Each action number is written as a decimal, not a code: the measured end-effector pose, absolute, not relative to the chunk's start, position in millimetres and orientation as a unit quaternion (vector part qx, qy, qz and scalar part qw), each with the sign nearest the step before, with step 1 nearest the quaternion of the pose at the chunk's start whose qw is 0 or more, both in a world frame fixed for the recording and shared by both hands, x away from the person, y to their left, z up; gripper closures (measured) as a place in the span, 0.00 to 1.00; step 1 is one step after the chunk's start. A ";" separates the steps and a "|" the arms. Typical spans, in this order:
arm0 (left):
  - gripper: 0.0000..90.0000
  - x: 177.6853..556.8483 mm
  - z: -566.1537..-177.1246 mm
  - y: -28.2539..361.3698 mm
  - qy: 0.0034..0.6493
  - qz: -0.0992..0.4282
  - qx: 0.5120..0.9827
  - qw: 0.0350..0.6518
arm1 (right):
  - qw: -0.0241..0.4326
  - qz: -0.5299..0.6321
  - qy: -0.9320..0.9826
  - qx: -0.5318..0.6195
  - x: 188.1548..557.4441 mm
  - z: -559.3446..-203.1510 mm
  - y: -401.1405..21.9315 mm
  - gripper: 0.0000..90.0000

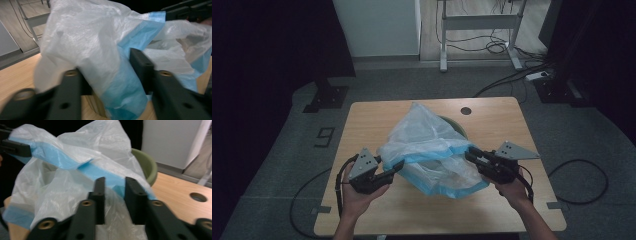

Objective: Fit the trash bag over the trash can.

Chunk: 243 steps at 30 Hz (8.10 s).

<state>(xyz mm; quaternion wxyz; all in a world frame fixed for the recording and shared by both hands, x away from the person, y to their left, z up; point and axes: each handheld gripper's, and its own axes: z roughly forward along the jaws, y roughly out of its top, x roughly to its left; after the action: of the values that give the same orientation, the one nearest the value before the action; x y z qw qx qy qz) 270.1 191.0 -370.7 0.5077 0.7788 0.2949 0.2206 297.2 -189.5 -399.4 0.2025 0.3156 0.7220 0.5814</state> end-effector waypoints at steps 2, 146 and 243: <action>0.80 273.3 -370.9 193.2 0.296 0.212 0.777 0.514 | 0.205 0.582 0.722 0.314 297.4 -398.4 -190.2 0.72; 0.94 391.8 -380.3 236.9 0.379 0.072 0.735 0.557 | 0.196 0.517 0.759 0.343 440.4 -376.0 -142.2 0.99; 0.97 412.1 -429.3 233.1 0.423 0.021 0.744 0.516 | 0.153 0.577 0.715 0.364 381.6 -396.5 -211.6 0.53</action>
<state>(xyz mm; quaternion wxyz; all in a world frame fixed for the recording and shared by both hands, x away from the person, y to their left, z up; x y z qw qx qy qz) 412.1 233.1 -429.3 0.5163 0.7443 0.4231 0.0210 381.6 -211.6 -396.5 0.1534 0.3641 0.7149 0.5769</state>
